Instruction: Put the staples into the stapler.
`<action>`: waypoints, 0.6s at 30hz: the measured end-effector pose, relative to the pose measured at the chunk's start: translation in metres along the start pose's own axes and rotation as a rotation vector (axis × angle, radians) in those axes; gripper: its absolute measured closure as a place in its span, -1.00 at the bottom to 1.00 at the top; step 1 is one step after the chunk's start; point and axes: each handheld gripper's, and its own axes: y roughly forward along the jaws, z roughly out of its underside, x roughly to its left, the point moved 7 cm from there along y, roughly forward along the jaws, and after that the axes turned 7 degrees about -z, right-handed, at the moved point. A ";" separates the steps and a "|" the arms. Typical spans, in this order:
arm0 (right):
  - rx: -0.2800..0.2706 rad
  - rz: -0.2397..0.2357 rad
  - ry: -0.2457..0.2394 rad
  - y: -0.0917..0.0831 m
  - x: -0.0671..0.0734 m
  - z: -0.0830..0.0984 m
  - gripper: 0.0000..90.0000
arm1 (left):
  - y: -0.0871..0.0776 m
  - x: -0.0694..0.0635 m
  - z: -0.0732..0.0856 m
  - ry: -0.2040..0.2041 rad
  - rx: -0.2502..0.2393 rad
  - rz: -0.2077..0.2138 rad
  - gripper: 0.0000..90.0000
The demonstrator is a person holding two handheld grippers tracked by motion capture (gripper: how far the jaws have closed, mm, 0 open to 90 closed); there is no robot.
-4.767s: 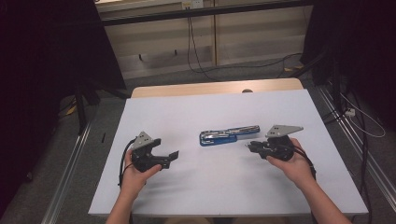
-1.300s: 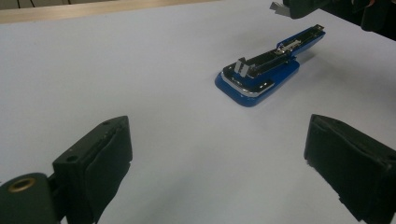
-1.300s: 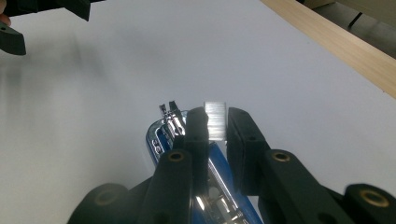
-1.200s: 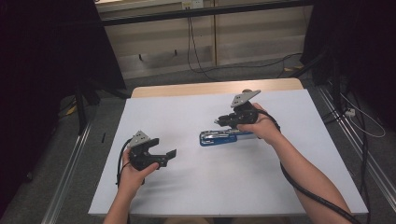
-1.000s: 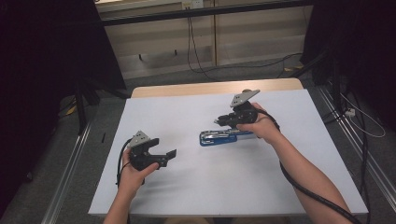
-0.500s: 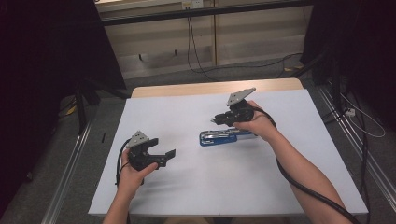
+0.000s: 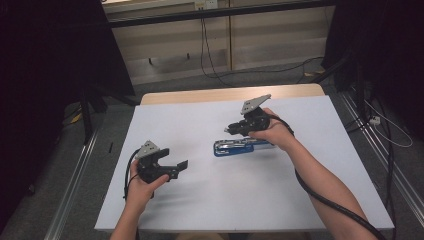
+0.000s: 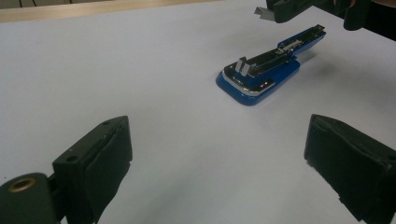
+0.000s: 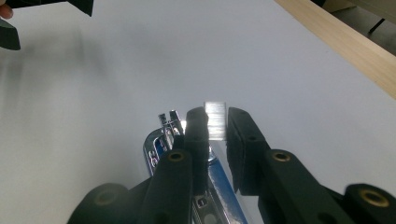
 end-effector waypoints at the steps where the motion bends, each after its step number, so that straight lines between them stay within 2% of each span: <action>1: 0.007 0.000 -0.004 0.001 0.000 0.001 0.76 | 0.000 0.000 0.000 0.000 0.000 -0.001 -0.82; 7: 0.006 -0.033 -0.010 0.007 0.003 0.003 0.76 | 0.000 0.000 0.001 0.003 0.003 0.000 -0.83; 9: 0.018 -0.047 -0.029 0.010 0.005 0.003 0.76 | 0.000 0.001 0.001 0.001 0.004 -0.005 -0.83; 18: 0.025 -0.077 -0.046 0.015 0.009 0.005 0.76 | -0.001 0.002 0.001 0.001 0.007 -0.010 -0.83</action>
